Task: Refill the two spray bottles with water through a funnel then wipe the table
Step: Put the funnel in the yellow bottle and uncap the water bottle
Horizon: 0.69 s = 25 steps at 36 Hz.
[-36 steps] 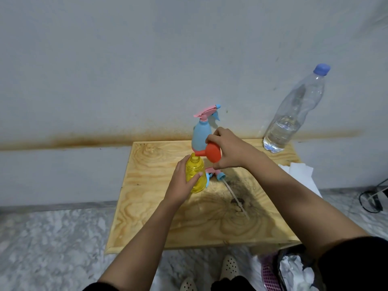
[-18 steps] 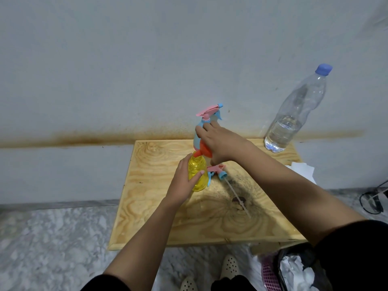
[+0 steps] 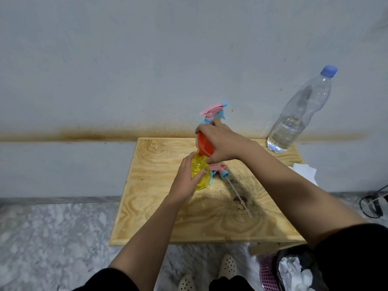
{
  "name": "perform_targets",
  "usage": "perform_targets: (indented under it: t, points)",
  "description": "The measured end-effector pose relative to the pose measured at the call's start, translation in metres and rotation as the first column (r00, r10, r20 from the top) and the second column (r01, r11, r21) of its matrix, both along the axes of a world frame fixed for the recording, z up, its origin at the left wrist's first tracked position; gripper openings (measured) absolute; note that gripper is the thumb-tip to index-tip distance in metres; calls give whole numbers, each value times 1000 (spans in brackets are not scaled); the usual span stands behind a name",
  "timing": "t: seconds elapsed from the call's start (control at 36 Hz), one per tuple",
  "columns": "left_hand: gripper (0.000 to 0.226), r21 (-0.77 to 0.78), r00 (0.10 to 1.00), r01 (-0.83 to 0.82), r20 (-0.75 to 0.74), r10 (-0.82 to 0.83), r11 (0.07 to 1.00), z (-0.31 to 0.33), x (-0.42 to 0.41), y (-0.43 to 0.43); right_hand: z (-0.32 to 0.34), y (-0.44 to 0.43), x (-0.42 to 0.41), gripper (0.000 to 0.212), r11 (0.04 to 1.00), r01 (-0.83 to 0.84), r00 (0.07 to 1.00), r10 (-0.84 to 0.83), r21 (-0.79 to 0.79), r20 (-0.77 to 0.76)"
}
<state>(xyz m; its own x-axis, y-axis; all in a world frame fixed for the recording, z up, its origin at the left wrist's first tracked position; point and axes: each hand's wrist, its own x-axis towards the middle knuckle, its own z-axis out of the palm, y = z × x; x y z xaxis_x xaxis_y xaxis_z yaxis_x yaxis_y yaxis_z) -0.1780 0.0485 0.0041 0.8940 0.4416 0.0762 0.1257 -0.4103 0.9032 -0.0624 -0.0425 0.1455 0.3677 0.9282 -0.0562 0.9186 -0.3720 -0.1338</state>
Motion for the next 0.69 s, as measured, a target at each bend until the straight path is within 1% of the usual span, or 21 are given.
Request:
perform_targets:
  t: [0.08, 0.19, 0.28, 0.33, 0.39, 0.47, 0.61, 0.69]
  points:
    - [62, -8, 1000, 6, 5, -6, 1000, 1, 0, 0, -7, -2, 0, 78, 997, 36, 996, -29, 76, -84]
    - [62, -20, 1000, 18, 13, -18, 1000, 0, 0, 1, -14, -3, -2, 84, 989, 68, 981, -42, 135, -188]
    - [63, -26, 1000, 21, 10, -21, 999, -2, 1, 2, -18, -3, -2, 85, 984, 93, 976, -61, 149, -208]
    - [62, -37, 1000, 22, 14, -21, 999, -2, 1, 2, -22, -3, -3, 84, 985, 96, 977, -66, 144, -205]
    - [55, -59, 999, 22, 31, -20, 998, -1, 1, 1, -26, -1, -5, 83, 987, 96, 978, -69, 131, -197]
    - [49, -87, 999, 4, 45, 0, 996, -1, 2, 1, -32, 5, -7, 80, 987, 104, 985, -85, 121, -152]
    - [51, -109, 996, -33, 84, 42, 993, -6, 4, 0, -39, 14, -10, 76, 987, 105, 994, -102, 119, -25]
    - [51, -104, 989, -73, 118, 86, 992, -11, 5, -1, -42, 17, -12, 73, 983, 123, 992, -126, 135, 9]
